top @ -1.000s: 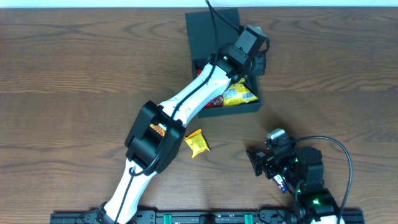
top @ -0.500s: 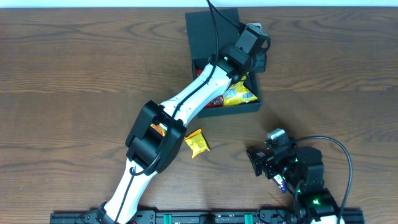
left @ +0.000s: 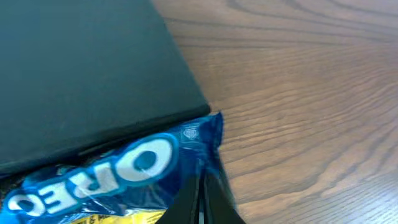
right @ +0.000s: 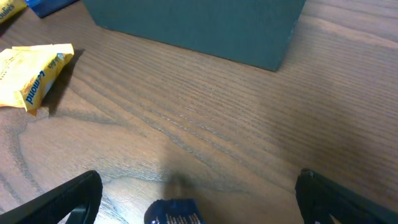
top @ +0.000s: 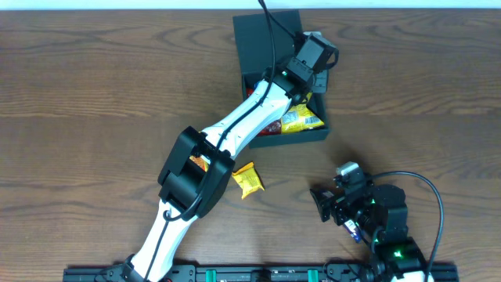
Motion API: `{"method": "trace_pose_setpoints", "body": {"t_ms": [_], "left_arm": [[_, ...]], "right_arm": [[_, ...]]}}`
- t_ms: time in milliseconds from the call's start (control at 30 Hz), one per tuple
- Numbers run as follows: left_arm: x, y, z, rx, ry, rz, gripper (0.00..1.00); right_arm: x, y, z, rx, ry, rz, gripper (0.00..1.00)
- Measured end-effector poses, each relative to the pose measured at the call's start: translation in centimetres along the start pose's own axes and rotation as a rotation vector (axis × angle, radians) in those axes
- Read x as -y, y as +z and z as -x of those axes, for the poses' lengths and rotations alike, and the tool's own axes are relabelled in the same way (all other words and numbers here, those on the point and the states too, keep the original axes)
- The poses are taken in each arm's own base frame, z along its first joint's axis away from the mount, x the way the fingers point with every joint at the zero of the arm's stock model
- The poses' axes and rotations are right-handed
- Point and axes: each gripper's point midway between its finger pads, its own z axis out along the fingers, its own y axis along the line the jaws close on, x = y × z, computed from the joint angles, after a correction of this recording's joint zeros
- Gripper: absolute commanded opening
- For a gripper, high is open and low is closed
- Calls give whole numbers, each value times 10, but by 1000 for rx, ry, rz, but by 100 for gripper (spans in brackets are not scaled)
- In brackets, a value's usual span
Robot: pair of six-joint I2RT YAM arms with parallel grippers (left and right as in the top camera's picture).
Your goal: Pack container
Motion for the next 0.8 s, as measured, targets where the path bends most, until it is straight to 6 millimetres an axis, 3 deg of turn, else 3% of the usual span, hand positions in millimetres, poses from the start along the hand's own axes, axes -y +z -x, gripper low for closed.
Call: {"method": "trace_pose_setpoints", "body": {"t_ms": [633, 800], "left_arm": [[-27, 0, -16, -51, 72, 132, 6], [-58, -11, -53, -232, 262, 238, 6]], "right_arm": [[0, 0, 0, 0, -1, 0, 99], [0, 0, 0, 0, 0, 0, 99]]}}
